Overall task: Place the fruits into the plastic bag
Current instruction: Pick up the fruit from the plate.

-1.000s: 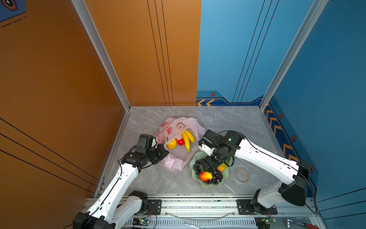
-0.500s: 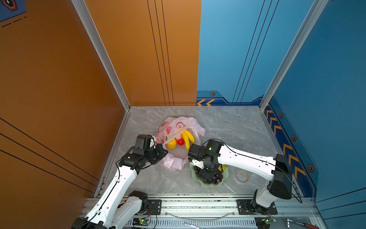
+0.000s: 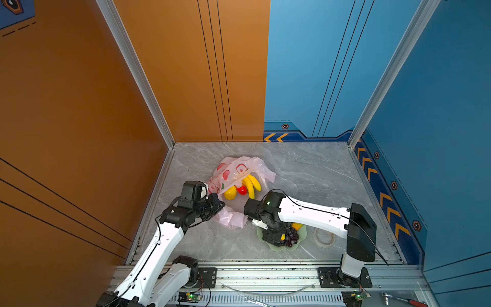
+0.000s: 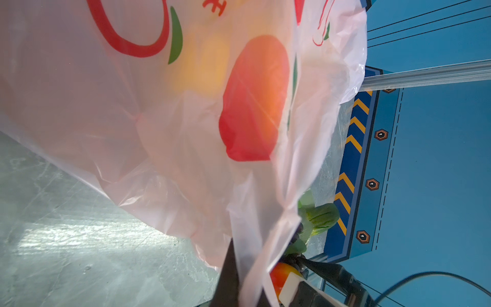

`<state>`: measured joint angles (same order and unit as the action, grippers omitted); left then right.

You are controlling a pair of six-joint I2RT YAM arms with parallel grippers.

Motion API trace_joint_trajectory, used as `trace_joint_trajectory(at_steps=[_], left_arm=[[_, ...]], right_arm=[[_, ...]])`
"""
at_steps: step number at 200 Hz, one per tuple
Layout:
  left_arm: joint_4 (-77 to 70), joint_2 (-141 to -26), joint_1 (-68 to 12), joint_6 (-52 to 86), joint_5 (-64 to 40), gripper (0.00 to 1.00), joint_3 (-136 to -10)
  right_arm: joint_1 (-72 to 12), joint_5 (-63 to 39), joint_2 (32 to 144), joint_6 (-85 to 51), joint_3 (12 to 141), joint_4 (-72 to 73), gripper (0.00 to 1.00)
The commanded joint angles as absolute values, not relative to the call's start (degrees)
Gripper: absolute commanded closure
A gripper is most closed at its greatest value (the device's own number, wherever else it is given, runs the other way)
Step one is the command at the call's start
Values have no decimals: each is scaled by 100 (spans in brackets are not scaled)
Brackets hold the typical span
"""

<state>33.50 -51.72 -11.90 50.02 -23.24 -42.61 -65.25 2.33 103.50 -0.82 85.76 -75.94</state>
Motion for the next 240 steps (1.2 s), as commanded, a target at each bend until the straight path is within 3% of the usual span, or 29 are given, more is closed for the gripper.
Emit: trace_joint_trajectory(at_steps=[1, 85, 240], left_arm=[[3463, -5105, -1133, 5027, -2360, 100, -4141], [3458, -4982, -1101, 5114, -2331, 100, -4054], [3406, -5008, -1097, 5142, -2364, 100, -4053]], right_arm=[[-6614, 495, 10448, 3, 8695, -7740, 25], [-6642, 633, 10541, -25, 8759, -7740, 46], [-6133, 372, 9775, -375, 9026, -7967, 47]])
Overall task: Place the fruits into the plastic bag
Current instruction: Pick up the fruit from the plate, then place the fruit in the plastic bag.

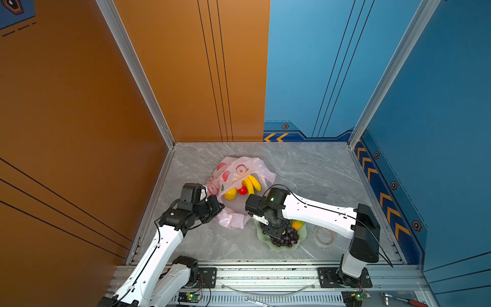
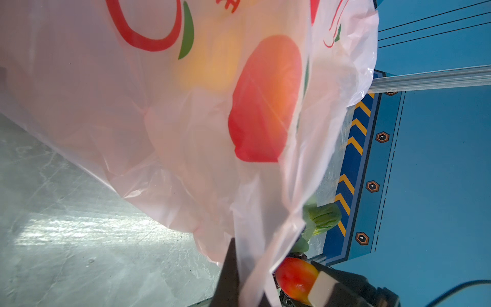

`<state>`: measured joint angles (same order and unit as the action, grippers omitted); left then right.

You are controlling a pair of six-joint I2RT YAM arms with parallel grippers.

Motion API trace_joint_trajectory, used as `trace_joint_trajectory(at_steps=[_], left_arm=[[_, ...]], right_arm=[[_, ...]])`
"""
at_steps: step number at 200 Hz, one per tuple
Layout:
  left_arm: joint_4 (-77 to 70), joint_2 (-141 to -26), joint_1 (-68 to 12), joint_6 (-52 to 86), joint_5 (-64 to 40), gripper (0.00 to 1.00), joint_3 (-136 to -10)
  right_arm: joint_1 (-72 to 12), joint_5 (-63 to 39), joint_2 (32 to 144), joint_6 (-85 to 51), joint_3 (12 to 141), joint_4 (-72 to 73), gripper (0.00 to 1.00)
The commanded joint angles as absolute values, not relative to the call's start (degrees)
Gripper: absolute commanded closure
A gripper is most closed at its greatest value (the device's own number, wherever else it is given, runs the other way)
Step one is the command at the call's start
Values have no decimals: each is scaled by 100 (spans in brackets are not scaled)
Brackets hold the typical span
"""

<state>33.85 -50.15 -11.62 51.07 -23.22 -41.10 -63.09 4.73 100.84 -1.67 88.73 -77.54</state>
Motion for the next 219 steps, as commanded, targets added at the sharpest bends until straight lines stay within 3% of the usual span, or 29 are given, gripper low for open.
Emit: trace_joint_trajectory(at_steps=[1, 48, 90, 141, 188, 219], left_arm=[[3408, -5009, -1098, 5142, -2369, 100, -4052], [3392, -5019, -1092, 5150, -2370, 100, -4073], [3388, -5069, -1100, 5126, -2390, 100, -4101], [3392, -5137, -1106, 5089, -2418, 100, -4166], [3392, -5201, -1103, 5054, -2470, 100, -4229], [3384, -5221, -1110, 5054, -2505, 100, -4254]], right_arm=[[-6125, 362, 9765, -375, 9026, -7965, 47], [-5375, -542, 9163, -695, 8983, -7803, 47], [-4260, -2120, 8356, -1394, 8538, -7086, 47], [-2825, -3937, 7146, -4072, 7083, -4445, 47], [-2623, -3951, 6589, -7354, 5493, -1392, 47], [-2832, -3516, 6712, -8288, 5222, -676, 48]])
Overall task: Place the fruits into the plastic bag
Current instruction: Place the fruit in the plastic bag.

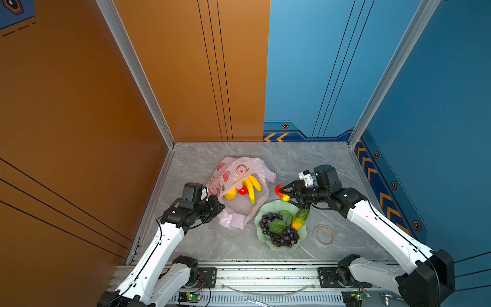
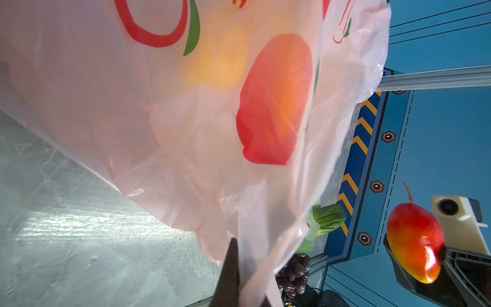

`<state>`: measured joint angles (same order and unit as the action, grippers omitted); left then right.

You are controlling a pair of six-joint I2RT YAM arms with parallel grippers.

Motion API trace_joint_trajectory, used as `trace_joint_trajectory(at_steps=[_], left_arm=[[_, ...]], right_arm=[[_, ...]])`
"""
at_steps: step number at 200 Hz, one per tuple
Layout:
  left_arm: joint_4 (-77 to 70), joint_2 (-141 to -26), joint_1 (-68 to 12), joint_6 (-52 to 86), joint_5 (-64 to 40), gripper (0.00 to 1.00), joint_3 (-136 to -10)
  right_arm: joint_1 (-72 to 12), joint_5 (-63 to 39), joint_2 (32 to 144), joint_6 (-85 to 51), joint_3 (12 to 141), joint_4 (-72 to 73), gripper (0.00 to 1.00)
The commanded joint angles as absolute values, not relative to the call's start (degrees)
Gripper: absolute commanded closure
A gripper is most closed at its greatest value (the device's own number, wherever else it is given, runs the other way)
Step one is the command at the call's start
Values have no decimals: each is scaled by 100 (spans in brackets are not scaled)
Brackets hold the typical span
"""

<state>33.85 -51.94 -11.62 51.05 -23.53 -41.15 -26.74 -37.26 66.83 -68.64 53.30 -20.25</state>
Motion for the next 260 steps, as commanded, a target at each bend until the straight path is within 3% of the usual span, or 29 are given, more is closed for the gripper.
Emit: trace_joint_trajectory(at_steps=[1, 106, 260], left_arm=[[3384, -5221, -1113, 5054, -2510, 100, -4254], [3305, -5223, -1151, 5242, -2556, 100, -4489], [3234, -5693, -1070, 5194, -2808, 100, -4871]], right_arm=[[-2849, -3507, 6718, -8306, 5221, -650, 48], [-4184, -3404, 9418, -8440, 6801, 245, 48], [-4370, -3078, 12418, -7427, 9549, -431, 49]])
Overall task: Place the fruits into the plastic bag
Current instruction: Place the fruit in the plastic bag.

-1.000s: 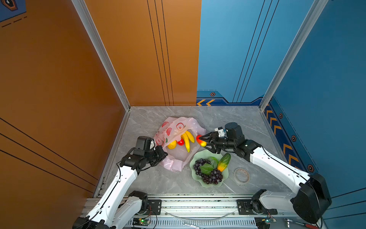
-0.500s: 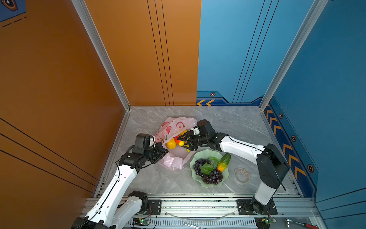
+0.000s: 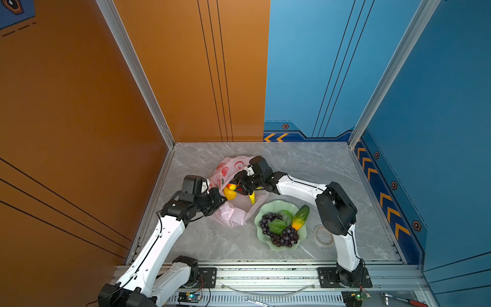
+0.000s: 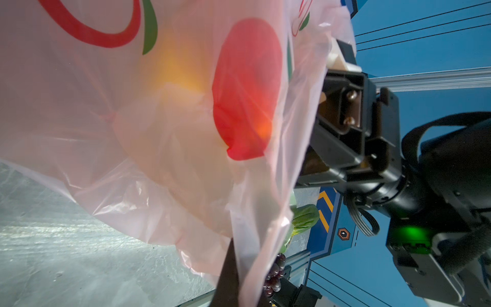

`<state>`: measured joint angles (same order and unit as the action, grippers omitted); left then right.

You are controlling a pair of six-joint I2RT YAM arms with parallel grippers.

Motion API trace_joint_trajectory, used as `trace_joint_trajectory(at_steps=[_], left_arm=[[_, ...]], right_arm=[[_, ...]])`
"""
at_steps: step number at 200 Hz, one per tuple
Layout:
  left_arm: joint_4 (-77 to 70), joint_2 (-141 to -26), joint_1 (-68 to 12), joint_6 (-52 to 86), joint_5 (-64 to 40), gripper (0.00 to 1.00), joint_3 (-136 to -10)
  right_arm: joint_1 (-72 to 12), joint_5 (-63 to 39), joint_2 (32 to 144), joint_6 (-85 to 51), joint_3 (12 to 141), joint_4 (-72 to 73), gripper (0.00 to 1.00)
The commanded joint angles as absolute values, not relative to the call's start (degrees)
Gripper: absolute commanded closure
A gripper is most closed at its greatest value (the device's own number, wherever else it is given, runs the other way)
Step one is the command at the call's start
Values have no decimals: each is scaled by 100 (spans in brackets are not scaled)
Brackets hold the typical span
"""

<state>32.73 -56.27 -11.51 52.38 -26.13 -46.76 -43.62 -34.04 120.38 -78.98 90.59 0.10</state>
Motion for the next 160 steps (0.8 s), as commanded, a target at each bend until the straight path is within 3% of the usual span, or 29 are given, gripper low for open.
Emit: trace_joint_trajectory(at_steps=[1, 82, 131, 160], left_arm=[[3234, -5694, -1067, 5194, -2810, 100, -4874], [3208, -5957, -829, 5107, -3004, 100, -4909], [3155, -6078, -716, 5098, -3032, 100, -4924], [3118, -6117, -686, 5093, -3050, 100, -4902]], right_arm=[[-4374, -3069, 12436, -7418, 9564, -444, 49], [-4533, -1807, 13185, -5932, 11060, -1909, 48], [-4605, -1552, 13480, -5319, 11729, -2627, 46], [-4629, -1565, 13553, -5213, 11848, -2749, 39]])
